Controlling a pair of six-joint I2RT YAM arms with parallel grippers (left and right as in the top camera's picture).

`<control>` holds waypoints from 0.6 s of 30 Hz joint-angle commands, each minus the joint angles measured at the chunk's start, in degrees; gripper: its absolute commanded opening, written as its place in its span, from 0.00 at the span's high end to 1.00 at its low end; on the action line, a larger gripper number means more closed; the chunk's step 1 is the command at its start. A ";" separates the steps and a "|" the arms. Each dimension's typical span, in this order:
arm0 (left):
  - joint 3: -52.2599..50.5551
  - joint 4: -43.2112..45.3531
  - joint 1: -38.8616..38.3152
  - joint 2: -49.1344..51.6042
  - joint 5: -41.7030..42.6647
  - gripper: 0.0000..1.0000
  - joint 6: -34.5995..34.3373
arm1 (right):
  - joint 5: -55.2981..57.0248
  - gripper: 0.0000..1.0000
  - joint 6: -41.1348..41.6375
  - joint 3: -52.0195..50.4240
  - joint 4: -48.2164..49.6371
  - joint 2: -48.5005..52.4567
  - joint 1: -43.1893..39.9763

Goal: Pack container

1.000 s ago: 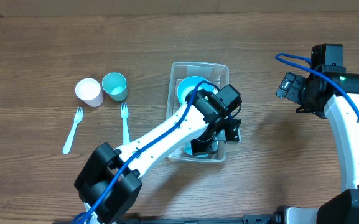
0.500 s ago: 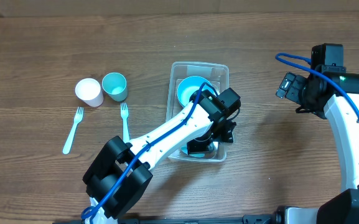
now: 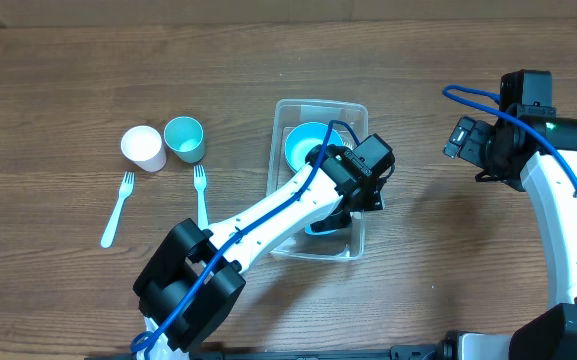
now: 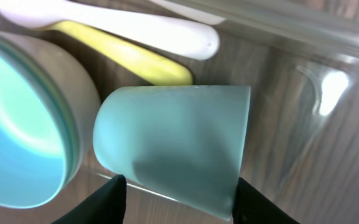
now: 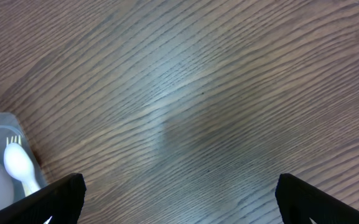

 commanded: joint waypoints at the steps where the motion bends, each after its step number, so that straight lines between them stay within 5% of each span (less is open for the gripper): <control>1: -0.02 0.98 -0.28 1.05 -3.21 0.48 -3.93 | 0.44 0.00 -0.17 1.25 0.13 -1.36 0.00; 18: -0.02 1.60 -0.28 1.05 -5.14 0.51 -6.01 | 0.44 0.00 -0.17 1.25 0.13 -1.36 0.00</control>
